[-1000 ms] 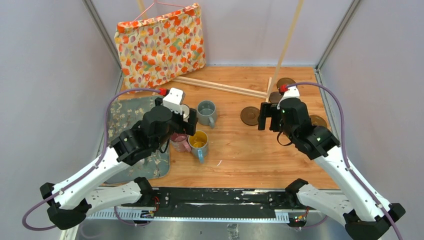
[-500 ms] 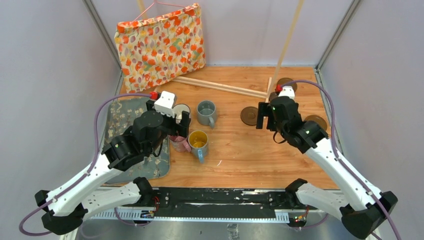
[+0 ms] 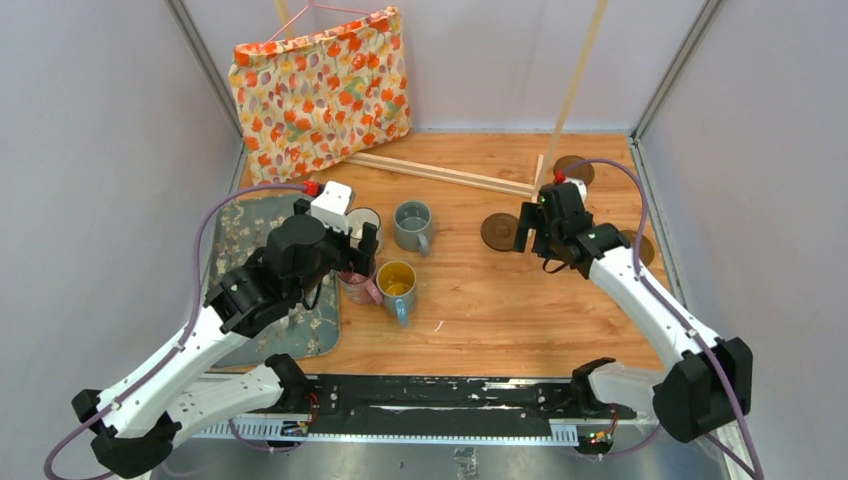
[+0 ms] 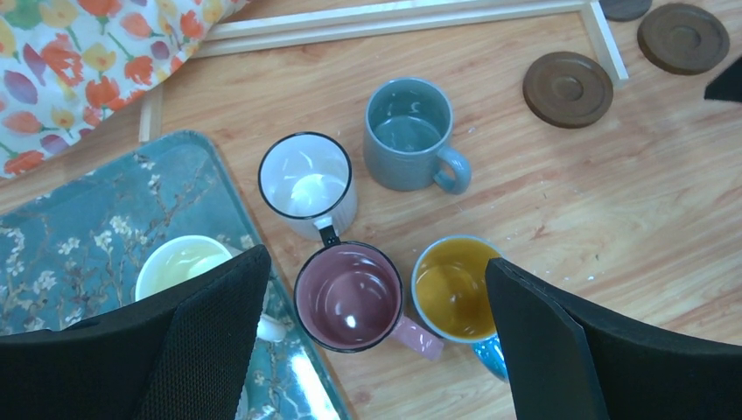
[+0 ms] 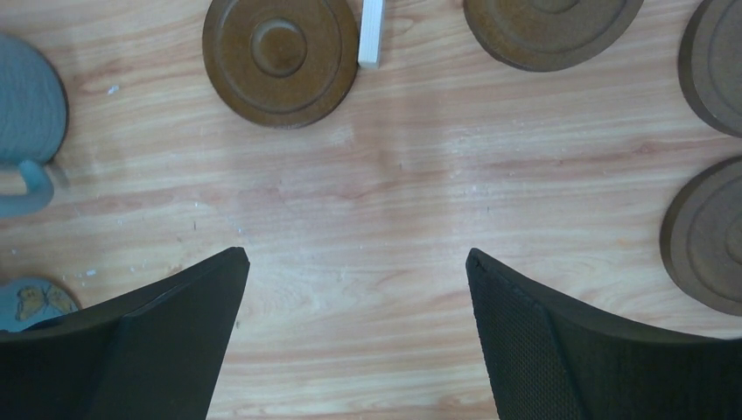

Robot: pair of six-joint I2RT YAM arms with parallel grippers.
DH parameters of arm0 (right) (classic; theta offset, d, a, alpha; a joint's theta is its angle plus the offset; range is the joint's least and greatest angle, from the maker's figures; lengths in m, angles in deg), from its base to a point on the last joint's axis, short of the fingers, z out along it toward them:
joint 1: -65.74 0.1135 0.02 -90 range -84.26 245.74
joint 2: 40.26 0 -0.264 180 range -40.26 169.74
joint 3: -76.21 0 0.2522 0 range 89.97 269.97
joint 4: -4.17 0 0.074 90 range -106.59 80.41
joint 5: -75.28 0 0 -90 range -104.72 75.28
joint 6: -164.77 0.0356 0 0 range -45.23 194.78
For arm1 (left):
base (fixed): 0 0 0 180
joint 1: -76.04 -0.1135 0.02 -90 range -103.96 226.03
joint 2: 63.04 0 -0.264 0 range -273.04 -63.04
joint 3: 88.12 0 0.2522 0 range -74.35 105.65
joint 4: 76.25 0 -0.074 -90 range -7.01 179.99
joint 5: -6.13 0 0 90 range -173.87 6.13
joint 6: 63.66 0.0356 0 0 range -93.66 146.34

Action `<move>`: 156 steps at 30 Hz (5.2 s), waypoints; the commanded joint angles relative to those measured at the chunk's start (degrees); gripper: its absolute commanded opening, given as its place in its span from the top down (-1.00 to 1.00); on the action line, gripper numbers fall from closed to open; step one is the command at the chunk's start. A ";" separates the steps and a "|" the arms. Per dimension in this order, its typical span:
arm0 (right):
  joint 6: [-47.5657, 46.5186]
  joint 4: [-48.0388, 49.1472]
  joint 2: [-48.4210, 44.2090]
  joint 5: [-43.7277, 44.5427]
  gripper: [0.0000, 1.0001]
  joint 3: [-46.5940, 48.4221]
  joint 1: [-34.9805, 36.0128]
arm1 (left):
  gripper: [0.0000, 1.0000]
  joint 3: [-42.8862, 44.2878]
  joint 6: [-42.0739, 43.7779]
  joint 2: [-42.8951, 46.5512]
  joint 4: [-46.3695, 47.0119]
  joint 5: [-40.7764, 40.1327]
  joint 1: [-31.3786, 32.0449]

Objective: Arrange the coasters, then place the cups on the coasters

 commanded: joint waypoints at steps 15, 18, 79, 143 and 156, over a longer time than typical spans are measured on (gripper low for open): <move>0.52 14.27 24.29 -12.23 -1.00 12.26 -18.05 | -1.00 -7.34 2.58 1.31 3.54 6.17 -6.02; -2.49 14.36 28.76 -13.00 -1.00 16.96 -18.12 | -1.00 -7.73 2.55 1.68 3.73 6.25 -6.48; 4.93 18.37 34.16 -23.19 -0.96 1.48 -25.21 | -1.00 -8.66 2.75 1.15 4.20 8.50 -8.41; 7.37 8.26 16.04 -7.44 -0.99 6.21 8.78 | -1.00 -8.49 2.64 0.93 3.70 8.97 -8.59; 6.19 7.85 12.44 -7.72 -0.99 2.70 -11.51 | -1.00 -8.53 2.46 1.09 3.93 10.21 -8.60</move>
